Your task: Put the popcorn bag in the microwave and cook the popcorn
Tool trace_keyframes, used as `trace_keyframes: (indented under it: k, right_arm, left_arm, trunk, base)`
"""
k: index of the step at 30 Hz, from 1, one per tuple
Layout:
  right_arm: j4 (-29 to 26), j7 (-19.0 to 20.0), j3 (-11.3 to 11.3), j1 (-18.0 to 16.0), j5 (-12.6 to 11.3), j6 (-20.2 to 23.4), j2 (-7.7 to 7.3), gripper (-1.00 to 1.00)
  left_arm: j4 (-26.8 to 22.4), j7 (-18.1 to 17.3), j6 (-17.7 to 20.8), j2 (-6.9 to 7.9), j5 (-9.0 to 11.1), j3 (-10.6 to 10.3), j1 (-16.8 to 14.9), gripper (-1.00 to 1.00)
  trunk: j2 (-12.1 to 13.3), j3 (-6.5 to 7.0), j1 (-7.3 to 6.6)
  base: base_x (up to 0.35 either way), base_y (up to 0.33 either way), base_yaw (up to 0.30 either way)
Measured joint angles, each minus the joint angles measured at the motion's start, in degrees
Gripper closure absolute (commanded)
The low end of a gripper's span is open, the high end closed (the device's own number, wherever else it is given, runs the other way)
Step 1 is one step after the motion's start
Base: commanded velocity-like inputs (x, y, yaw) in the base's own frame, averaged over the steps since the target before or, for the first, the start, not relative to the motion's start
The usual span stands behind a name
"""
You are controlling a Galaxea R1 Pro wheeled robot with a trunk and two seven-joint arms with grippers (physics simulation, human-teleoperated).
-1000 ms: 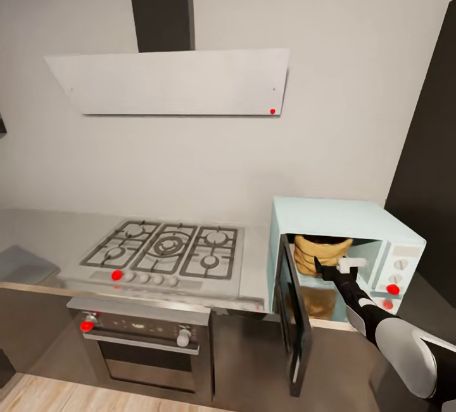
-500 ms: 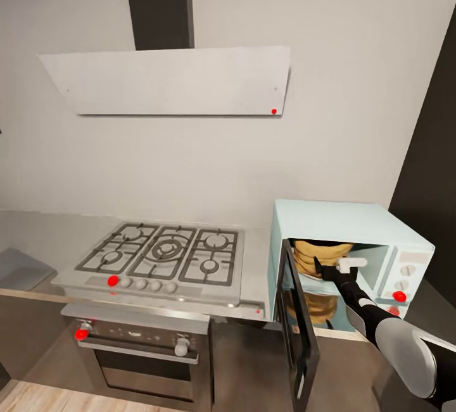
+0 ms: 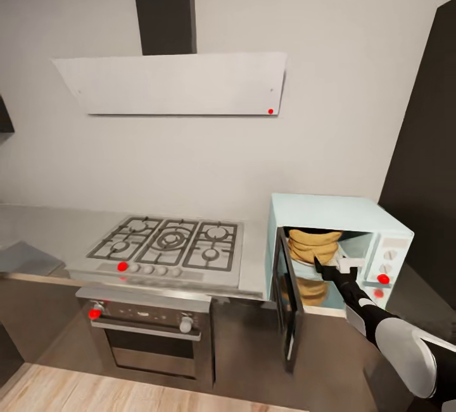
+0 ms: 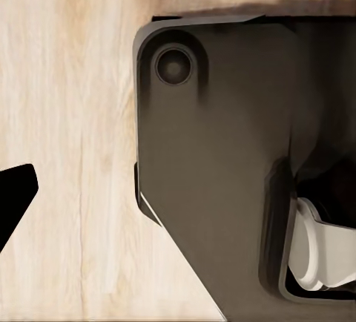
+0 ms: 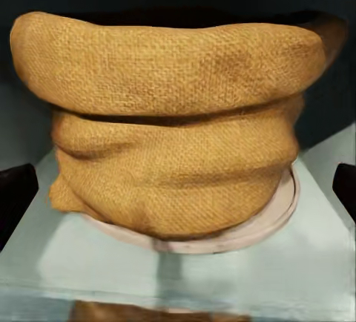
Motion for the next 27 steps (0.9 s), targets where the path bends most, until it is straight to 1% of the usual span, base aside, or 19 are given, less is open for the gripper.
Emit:
trace_keyframes:
  k: [27]
  right_arm:
    - [0.18,-0.13,0.03,0.00,-0.05,0.17,-0.03,-1.00]
  left_arm:
    - [0.00,0.01,0.00,-0.26,0.00,0.00,0.00,-1.00]
  trunk:
    - [0.00,0.00,0.00]
  base:
    - [-0.338,0.000,0.000]
